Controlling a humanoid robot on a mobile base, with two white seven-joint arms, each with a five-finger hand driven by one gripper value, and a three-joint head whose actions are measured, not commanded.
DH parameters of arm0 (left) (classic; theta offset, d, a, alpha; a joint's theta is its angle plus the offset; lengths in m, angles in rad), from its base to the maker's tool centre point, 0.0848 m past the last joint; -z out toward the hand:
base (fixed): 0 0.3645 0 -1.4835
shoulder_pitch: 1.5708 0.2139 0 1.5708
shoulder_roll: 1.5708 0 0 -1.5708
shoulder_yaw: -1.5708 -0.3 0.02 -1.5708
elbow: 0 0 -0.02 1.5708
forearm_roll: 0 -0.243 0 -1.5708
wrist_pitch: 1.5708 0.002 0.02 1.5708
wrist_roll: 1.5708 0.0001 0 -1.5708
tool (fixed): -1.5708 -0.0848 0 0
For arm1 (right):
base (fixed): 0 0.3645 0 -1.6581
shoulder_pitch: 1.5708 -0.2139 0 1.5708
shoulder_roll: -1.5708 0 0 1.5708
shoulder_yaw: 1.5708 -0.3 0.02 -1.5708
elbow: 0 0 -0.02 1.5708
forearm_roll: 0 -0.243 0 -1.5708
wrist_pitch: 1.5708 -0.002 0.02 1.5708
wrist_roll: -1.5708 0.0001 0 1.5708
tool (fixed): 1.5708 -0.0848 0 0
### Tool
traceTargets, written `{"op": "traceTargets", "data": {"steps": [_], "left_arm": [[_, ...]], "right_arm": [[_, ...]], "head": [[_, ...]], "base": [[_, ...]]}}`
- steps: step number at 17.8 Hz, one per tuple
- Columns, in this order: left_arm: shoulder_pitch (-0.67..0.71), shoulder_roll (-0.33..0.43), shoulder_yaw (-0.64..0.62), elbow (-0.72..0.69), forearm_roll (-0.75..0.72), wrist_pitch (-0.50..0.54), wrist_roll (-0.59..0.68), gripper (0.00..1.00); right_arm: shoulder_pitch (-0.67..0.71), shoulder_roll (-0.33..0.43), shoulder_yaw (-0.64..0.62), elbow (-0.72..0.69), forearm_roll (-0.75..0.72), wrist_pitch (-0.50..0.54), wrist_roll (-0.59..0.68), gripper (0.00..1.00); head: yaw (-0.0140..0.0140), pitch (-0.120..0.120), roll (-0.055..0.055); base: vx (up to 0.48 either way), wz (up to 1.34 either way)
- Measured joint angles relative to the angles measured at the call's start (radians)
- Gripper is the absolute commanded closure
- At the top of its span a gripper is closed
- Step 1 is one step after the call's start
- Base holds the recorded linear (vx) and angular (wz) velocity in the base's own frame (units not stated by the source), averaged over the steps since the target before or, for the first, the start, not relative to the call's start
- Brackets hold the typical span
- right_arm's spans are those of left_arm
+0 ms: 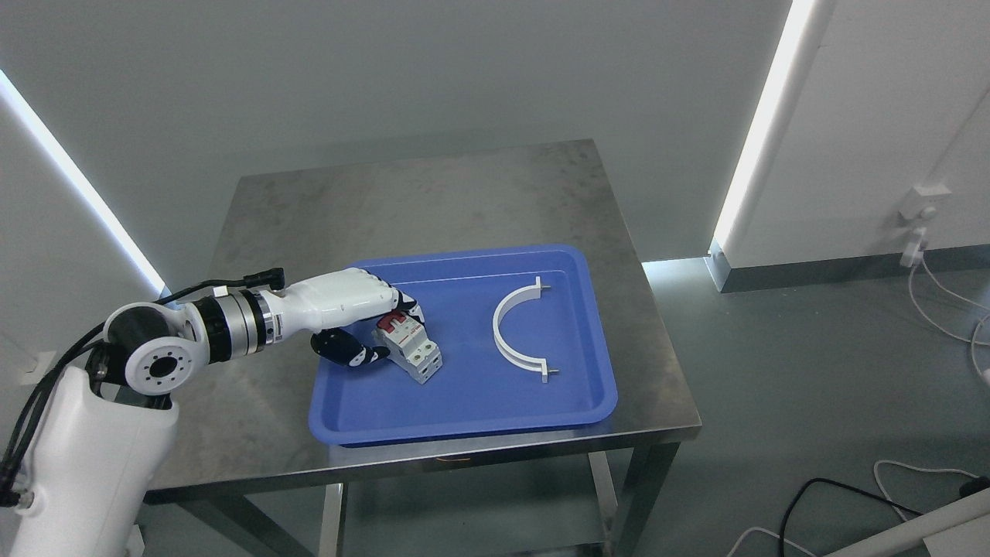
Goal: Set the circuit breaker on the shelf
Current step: 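Close the left hand around the circuit breaker and lift it, then hold the breaker in the left hand while turning toward the bin shelf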
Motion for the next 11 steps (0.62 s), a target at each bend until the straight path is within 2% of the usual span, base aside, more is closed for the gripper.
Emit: {"op": "traceTargets", "data": {"steps": [1,6,9,11], "left_arm": [[0.002,-0.007,0.008,0.002,0.003,-0.01,-0.003,0.99],[0.005,-0.077,0.094,0.01,0.083,0.002,-0.009,0.98],[0.007,-0.162,0.197,0.008,0.129,0.056,0.007,0.93],[0.014,-0.224,0.284,0.002,0.176,0.102,0.117,0.88]], "right_arm": [[0.0,0.0,0.0,0.0,0.0,0.0,0.0,0.0],[0.0,0.0,0.0,0.0,0.0,0.0,0.0,0.0],[0.0,0.0,0.0,0.0,0.0,0.0,0.0,0.0],[-0.001,0.0,0.0,0.0,0.0,0.0,0.0,0.0]], "head": [[0.0,0.0,0.0],[0.0,0.0,0.0],[0.0,0.0,0.0],[0.0,0.0,0.0]], "base": [[0.0,0.0],[0.0,0.0],[0.0,0.0],[-0.014,-0.09]]}}
